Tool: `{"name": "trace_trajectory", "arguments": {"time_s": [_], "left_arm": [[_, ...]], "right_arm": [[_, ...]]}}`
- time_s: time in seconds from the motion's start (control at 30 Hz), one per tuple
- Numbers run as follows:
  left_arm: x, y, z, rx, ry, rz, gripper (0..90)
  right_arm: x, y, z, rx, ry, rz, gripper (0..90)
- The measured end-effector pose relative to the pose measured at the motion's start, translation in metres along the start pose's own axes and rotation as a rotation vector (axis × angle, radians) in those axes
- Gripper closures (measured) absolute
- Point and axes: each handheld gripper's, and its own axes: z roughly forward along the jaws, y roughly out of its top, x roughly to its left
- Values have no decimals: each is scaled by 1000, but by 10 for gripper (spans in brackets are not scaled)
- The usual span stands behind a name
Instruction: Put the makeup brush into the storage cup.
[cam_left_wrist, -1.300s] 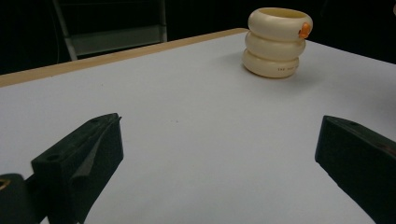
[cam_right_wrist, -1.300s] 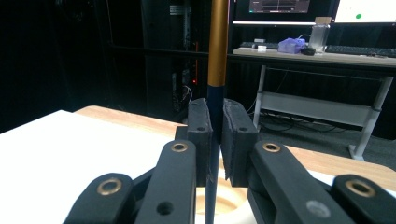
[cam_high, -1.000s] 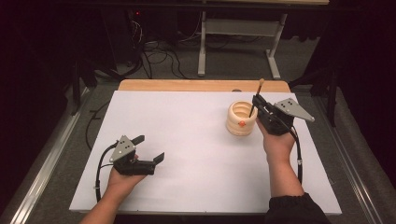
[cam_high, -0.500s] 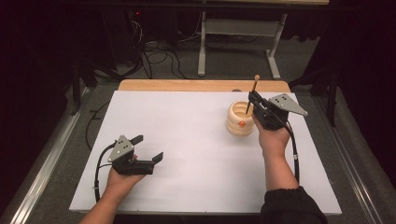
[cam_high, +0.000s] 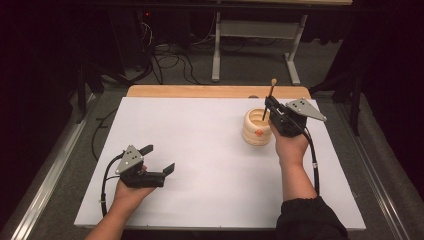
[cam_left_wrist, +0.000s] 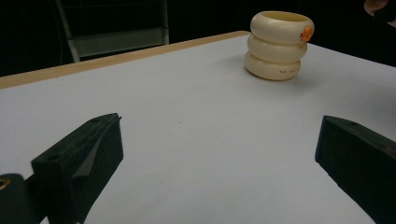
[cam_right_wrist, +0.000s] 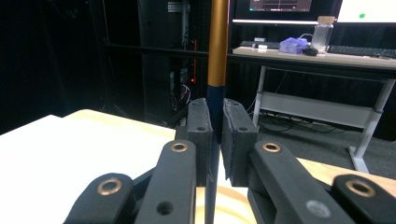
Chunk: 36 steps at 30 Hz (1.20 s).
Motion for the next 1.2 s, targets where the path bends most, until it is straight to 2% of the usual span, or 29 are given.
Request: {"name": "trace_trajectory", "arguments": {"time_s": [0.4, 0.97, 1.2], "left_arm": [[0, 0, -1, -3, 1, 0, 16], [0, 0, -1, -2, 1, 2, 16], [0, 0, -1, -2, 1, 2, 17]], "right_arm": [[1, -10, 5, 40, -3, 8, 850], [-3, -40, 14, 130, -10, 42, 847], [-1, -43, 13, 139, -7, 44, 847]]}}
